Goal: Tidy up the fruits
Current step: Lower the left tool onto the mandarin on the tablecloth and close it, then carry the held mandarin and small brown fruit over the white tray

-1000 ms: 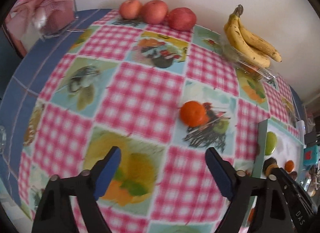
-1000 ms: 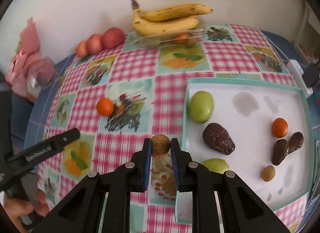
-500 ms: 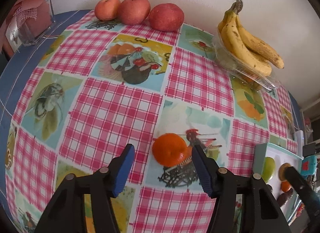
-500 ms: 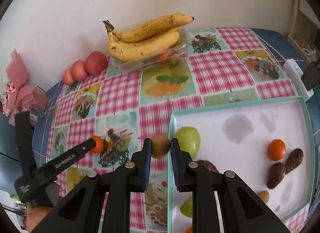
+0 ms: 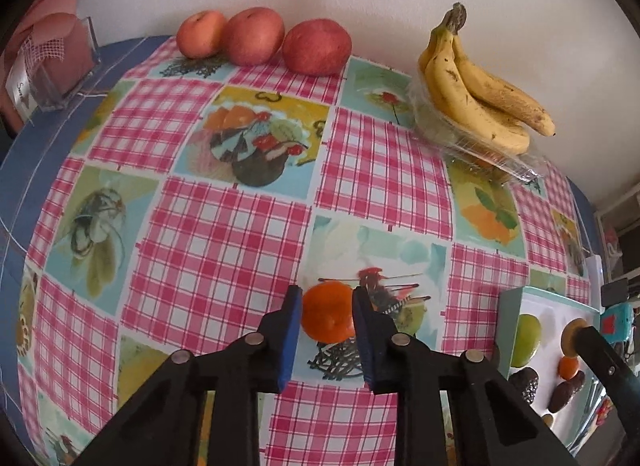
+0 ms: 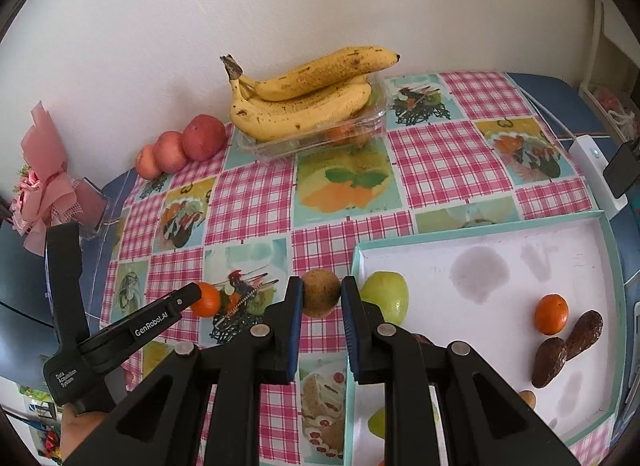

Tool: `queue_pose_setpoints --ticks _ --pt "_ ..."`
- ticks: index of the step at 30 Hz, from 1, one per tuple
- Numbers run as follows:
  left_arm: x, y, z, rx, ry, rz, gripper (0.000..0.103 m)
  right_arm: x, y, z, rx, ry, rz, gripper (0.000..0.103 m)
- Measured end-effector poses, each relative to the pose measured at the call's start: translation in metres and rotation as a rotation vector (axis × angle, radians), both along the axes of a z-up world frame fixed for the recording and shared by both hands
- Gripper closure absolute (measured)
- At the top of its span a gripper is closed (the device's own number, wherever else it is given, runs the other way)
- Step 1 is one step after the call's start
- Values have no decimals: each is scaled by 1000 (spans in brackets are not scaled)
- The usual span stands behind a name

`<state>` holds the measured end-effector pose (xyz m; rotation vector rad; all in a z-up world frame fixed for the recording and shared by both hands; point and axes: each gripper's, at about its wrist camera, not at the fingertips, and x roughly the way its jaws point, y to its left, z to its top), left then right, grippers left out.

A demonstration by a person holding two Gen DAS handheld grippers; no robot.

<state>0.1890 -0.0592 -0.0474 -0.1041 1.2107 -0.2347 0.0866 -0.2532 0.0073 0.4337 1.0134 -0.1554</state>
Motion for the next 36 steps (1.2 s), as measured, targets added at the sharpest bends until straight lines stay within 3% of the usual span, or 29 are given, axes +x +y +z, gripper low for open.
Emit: queue_pose_setpoints --ticks 13,15,19,22,27,36 --pt "3 2 -17 -53 29 6 62 -6 -6 2 16 -4 -14 83" --pt "3 1 -19 -46 36 2 54 -6 -6 2 17 -5 -13 83" --pt "4 -1 -22 -63 51 0 55 -6 -6 2 18 -6 -16 83" --pt "3 -1 -20 -78 53 -13 63 -6 -6 3 18 -6 -14 83" --pt "1 -1 -13 -74 44 -21 65 -7 -6 3 17 -6 -14 83" --pt "-10 3 38 -95 -34 -25 65 -12 -11 9 10 -19 -34 83"
